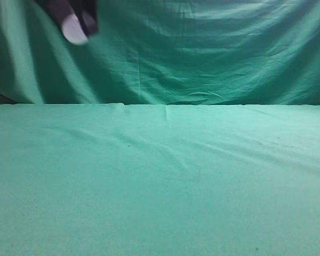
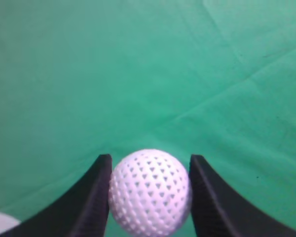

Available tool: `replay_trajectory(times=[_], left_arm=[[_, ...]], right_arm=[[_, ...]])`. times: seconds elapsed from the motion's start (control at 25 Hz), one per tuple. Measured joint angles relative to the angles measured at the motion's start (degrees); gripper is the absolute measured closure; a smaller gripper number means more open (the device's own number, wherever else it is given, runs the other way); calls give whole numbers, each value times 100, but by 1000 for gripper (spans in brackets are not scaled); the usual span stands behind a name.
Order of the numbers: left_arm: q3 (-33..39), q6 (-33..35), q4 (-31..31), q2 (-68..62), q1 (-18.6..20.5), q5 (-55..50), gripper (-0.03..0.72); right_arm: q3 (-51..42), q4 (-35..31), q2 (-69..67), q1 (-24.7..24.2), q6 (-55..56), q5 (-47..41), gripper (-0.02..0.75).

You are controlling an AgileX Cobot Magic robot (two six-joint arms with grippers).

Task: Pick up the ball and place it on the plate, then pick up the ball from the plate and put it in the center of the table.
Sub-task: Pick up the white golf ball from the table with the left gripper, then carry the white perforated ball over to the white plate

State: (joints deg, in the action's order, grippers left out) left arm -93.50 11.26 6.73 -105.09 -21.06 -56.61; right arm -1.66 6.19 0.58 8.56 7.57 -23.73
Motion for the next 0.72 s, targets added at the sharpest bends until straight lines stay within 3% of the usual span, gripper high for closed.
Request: replay_trajectory(times=[0.48,0.72], left_arm=[[1952,-254,-26,1829,1682,351,374],[2627,-761,-534,1865,2301,664,374]], right_arm=[[0,0,0,0,0,0,738],[0,0,0,0,0,0,738]])
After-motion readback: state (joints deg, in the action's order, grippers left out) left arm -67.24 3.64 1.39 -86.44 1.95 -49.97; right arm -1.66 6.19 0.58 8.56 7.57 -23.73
